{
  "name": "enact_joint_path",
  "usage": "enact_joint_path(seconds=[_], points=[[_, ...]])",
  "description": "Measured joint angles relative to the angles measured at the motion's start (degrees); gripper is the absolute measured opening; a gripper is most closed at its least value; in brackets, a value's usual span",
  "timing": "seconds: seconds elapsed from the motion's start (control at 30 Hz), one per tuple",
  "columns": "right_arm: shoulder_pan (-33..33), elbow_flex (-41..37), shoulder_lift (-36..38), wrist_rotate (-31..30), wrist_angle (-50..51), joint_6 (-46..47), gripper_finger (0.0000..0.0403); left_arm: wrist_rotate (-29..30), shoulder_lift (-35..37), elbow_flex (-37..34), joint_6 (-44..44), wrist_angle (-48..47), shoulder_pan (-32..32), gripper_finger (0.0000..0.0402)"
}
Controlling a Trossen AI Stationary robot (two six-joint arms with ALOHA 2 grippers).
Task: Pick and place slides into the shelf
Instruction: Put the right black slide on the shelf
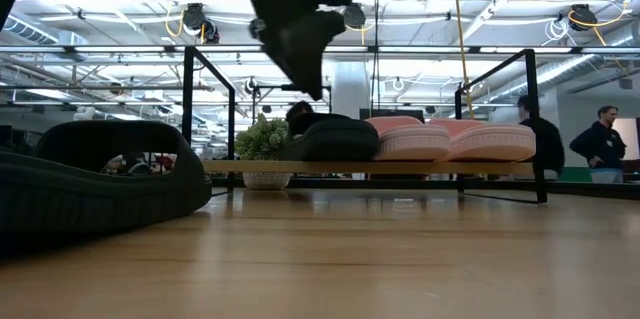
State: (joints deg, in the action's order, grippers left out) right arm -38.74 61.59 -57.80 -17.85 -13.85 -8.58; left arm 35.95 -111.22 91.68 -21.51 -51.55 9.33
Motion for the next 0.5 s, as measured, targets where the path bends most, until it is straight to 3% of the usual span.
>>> enact_joint_path(seconds=[0.17,0.5], points=[[0.0,0.01,0.0,0.0,-0.01,-0.08,0.0111,-1.13,-0.04,0.02,-13.08,-5.9,2.17,0.02],[0.0,-0.01,0.02,0.09,-0.94,0.38,0.0111,6.14,0.37,0.02,-33.73,-6.43,6.82,0.02]])
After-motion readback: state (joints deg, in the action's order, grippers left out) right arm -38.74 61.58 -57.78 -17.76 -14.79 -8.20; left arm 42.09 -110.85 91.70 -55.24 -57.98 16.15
